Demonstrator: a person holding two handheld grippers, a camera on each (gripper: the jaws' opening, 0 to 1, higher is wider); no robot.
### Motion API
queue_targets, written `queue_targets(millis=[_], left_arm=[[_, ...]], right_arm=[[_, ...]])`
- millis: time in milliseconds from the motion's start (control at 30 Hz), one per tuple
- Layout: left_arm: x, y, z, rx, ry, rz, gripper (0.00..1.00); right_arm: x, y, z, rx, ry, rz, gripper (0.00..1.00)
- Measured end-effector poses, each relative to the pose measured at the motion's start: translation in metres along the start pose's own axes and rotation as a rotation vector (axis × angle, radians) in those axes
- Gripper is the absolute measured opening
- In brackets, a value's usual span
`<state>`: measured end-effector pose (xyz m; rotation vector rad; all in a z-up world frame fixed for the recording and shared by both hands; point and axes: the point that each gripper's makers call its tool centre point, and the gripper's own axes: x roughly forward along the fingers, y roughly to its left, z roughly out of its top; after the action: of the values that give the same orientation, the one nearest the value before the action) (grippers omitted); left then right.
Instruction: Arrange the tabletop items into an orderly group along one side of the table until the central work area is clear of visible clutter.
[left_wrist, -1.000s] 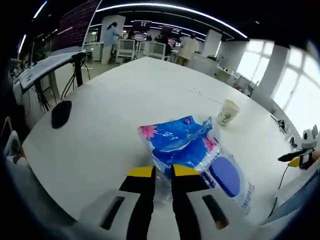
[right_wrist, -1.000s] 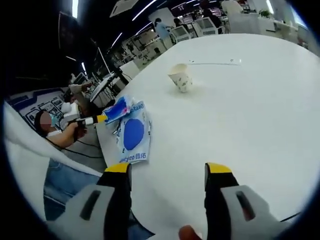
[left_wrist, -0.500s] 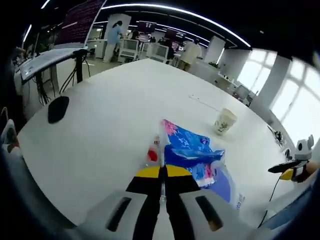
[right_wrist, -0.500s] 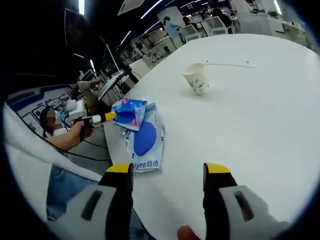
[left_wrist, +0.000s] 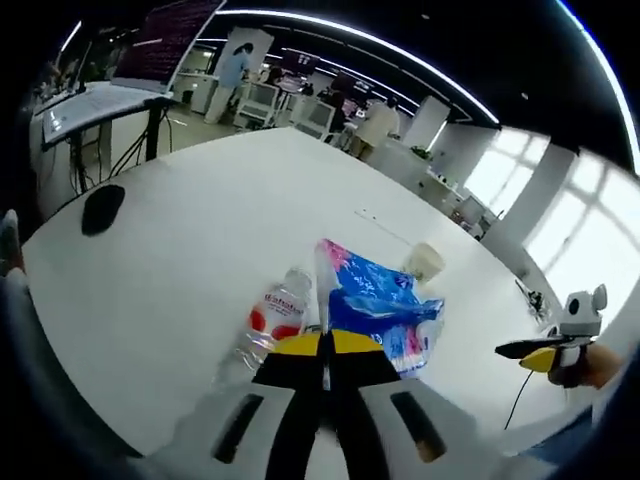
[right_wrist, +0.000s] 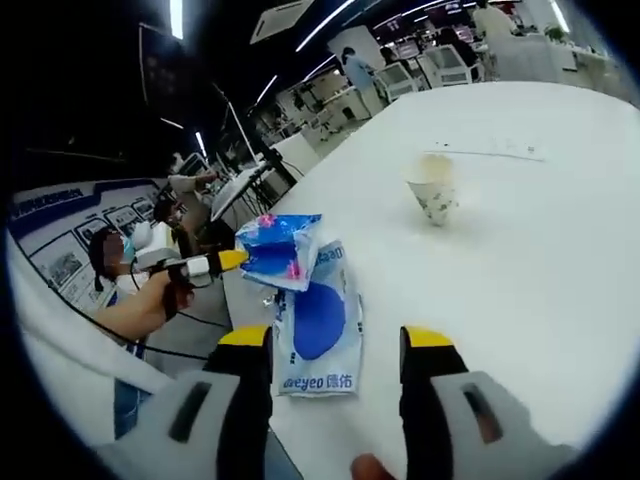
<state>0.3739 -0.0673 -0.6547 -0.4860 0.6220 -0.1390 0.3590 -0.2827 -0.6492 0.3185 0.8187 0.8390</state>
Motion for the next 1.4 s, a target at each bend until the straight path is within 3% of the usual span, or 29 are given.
queue_targets(millis=[233, 333, 567, 733, 833, 967, 1133, 1400], left_arm=[[0.006, -0.035, -0.006, 0.003, 0.029, -0.102, 0.0], [0.009, -0.048, -0.008, -0.056, 0.037, -0.138, 0.0], [0.016, -0.077, -0.017, -0.056, 0.079, -0.206, 0.0], [0.023, -0.102, -0.021, -0.041, 0.103, -0.258, 0.0], [0.027, -0.112, -0.027, -0.012, 0.13, -0.278, 0.0], [0.033, -0.127, -0.042, 0.026, 0.176, -0.309, 0.0], [0.042, -0.139, -0.059, 0.095, 0.245, -0.339, 0.0], [0.056, -0.173, -0.083, 0.193, 0.337, -0.41, 0.0]], right_arm=[[0.009, 0.01, 0.001, -0.012, -0.007, 0.014, 0.44], [0.01, 0.012, 0.001, 0.001, -0.008, 0.023, 0.41], [0.002, 0.008, 0.007, -0.01, -0.045, -0.019, 0.37], [-0.011, -0.004, 0.018, -0.043, -0.096, -0.087, 0.21], [-0.021, -0.017, 0.019, -0.129, -0.098, -0.15, 0.08], [-0.031, -0.026, 0.013, -0.108, -0.091, -0.182, 0.0], [-0.048, -0.045, -0.002, -0.029, -0.088, -0.223, 0.0], [-0.075, -0.071, -0.016, 0.058, -0.123, -0.283, 0.0]])
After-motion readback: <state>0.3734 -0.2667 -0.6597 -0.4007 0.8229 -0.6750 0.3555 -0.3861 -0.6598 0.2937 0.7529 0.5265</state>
